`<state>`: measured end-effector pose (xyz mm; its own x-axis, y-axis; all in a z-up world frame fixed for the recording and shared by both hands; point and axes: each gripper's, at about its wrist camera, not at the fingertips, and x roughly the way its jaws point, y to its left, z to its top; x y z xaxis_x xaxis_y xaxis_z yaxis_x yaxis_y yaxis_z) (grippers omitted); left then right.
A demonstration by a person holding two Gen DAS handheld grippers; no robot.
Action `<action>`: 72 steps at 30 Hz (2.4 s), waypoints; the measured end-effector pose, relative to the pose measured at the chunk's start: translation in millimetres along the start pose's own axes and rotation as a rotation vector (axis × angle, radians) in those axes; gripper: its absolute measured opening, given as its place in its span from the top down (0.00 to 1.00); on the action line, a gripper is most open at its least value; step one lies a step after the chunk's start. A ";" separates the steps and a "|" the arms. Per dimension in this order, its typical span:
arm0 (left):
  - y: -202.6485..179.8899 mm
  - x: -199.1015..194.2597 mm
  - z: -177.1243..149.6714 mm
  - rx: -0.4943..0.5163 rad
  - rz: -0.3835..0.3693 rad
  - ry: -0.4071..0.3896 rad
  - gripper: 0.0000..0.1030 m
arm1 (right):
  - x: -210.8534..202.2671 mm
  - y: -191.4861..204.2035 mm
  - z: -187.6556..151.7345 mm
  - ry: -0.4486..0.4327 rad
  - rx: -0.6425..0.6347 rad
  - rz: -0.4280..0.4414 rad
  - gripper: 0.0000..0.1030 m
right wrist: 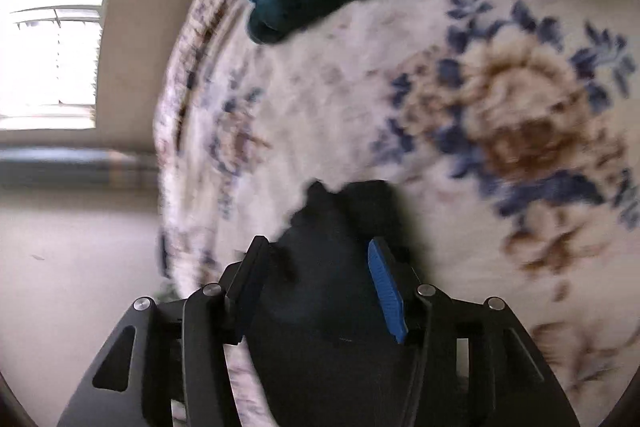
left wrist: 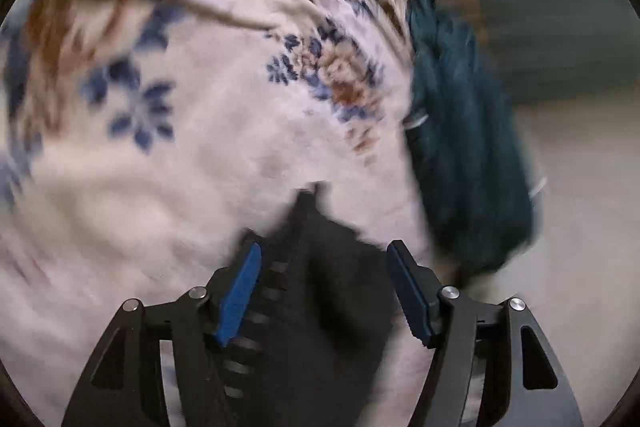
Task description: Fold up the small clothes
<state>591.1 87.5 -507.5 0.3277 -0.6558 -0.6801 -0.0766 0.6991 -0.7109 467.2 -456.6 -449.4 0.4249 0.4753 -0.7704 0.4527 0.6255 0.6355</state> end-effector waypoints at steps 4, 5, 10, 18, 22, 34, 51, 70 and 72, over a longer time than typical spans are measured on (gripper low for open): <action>-18.9 48.1 5.9 0.204 0.160 0.119 0.39 | 35.5 5.3 -6.4 0.087 -0.091 -0.105 0.48; -20.8 57.8 6.3 0.230 0.180 0.134 0.41 | 45.7 6.0 -7.8 0.113 -0.099 -0.119 0.48; -48.1 72.0 5.4 0.415 0.227 0.113 0.95 | 45.5 21.2 -25.5 0.028 -0.206 -0.171 0.90; -63.2 75.9 22.6 0.452 0.226 0.076 0.95 | 10.7 34.7 -26.0 -0.118 -0.160 -0.200 0.93; -32.9 114.1 33.5 0.368 0.281 0.165 0.92 | 45.3 21.3 -7.1 -0.068 -0.148 -0.312 0.93; -20.1 85.6 48.6 0.244 0.122 0.189 0.54 | 66.7 16.3 28.7 0.027 -0.089 -0.207 0.55; 7.4 69.1 51.6 0.249 0.256 0.133 0.96 | 62.5 31.0 28.1 0.015 -0.139 -0.265 0.78; 27.3 65.2 -7.2 -0.027 -0.235 0.191 0.78 | 85.6 -53.9 -19.7 0.269 0.096 0.207 0.73; 46.9 71.3 -3.2 -0.058 -0.201 0.215 0.78 | 81.4 -65.3 -21.3 0.258 0.142 0.233 0.75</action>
<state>608.0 72.6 -589.9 0.1355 -0.8290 -0.5427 -0.0861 0.5358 -0.8400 455.6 -445.5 -554.7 0.3264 0.7463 -0.5801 0.4792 0.3984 0.7821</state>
